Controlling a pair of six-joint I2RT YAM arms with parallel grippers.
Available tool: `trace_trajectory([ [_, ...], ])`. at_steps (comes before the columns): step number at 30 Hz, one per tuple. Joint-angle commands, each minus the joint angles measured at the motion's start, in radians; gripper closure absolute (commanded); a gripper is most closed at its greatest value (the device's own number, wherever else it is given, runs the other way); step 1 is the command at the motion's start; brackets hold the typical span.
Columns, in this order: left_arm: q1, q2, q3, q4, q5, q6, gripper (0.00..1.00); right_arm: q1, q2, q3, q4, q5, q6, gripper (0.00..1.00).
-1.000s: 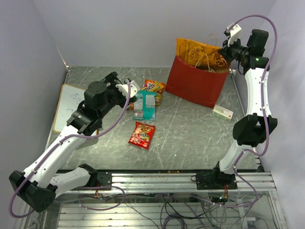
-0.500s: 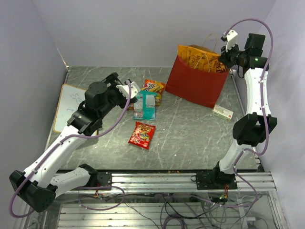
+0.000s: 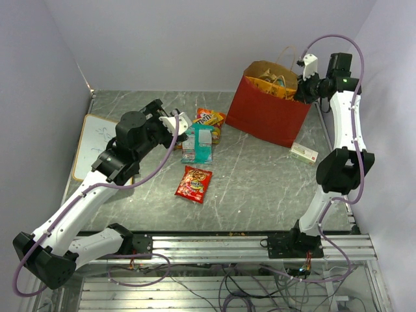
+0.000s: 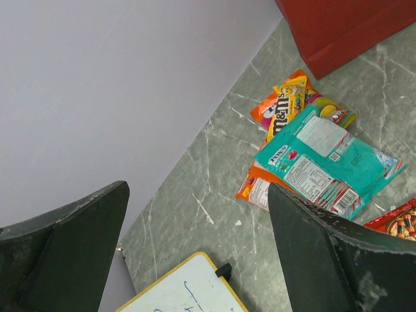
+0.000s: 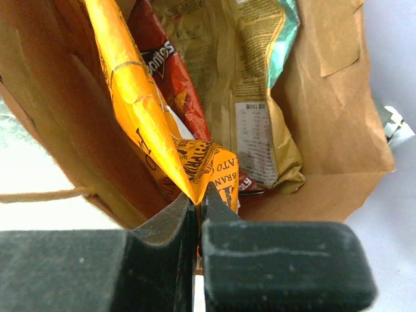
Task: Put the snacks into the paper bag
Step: Place the snack in the paper bag.
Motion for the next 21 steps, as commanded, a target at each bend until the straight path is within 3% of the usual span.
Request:
trace_trajectory([
  [1,0.008,-0.005,-0.006,0.010,0.039,0.004,0.01,-0.004,0.022,0.053,-0.045,0.007,0.005,0.98],
  [10,0.009,-0.003,-0.013,0.010,0.050,0.011,0.01,-0.003,0.031,0.118,-0.066,0.045,-0.008,0.64],
  [21,0.011,0.014,-0.019,0.021,0.034,-0.013,0.00,-0.003,-0.082,0.080,0.002,0.083,0.031,0.47],
])
